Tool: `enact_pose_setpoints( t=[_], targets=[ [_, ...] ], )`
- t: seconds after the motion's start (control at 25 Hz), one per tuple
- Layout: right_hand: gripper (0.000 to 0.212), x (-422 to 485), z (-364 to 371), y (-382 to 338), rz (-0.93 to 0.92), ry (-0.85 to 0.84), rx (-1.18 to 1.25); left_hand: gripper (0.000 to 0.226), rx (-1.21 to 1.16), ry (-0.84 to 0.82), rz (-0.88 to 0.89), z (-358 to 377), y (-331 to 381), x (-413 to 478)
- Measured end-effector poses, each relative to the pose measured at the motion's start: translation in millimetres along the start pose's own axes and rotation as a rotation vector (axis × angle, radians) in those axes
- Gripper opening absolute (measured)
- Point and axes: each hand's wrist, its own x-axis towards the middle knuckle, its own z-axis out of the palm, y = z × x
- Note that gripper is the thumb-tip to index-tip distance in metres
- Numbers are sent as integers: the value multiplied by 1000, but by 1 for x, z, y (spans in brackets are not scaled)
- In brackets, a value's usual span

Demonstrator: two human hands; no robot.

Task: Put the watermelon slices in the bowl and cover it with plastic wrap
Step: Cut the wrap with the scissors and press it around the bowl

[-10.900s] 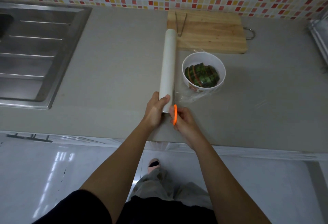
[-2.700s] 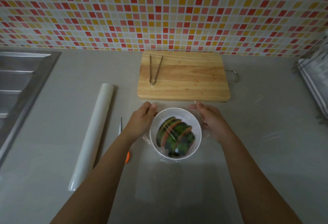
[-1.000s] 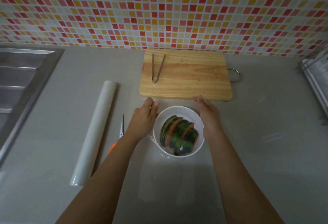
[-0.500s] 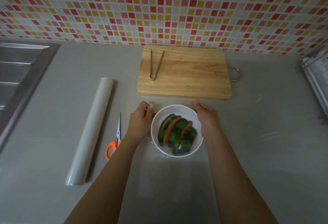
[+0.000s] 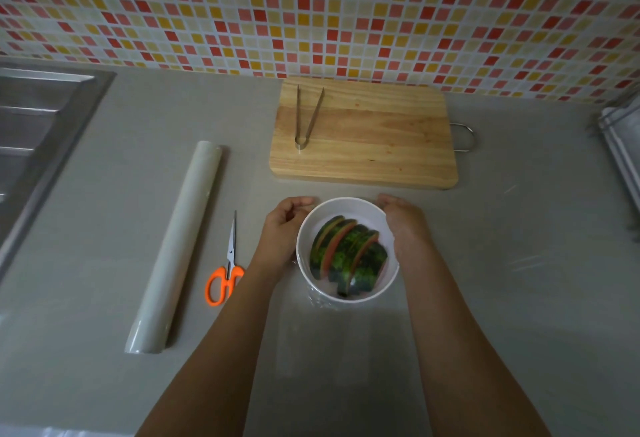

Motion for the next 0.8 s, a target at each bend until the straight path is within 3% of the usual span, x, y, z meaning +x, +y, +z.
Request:
enact_pose_setpoints(
  t=[0.16, 0.32, 0.4, 0.52, 0.64, 0.8],
  targets=[
    [29, -5, 7, -9, 144, -27, 207, 26, -49, 8, -31, 6, 4, -2],
    [20, -6, 8, -9, 190, -14, 223, 29, -2, -4, -12, 10, 11, -5],
    [11, -2, 5, -7, 44, -58, -139, 29, 42, 9, -13, 11, 12, -6],
    [30, -7, 1, -7, -68, -31, -576, 30, 86, 10, -22, 9, 11, -9],
    [11, -8, 1, -4, -110, 20, -512, 31, 125, 16, -27, 6, 9, -8],
    [22, -9, -1, 0, -141, 76, -515, 32, 234, 2, -28, 1, 8, -6]
  ],
)
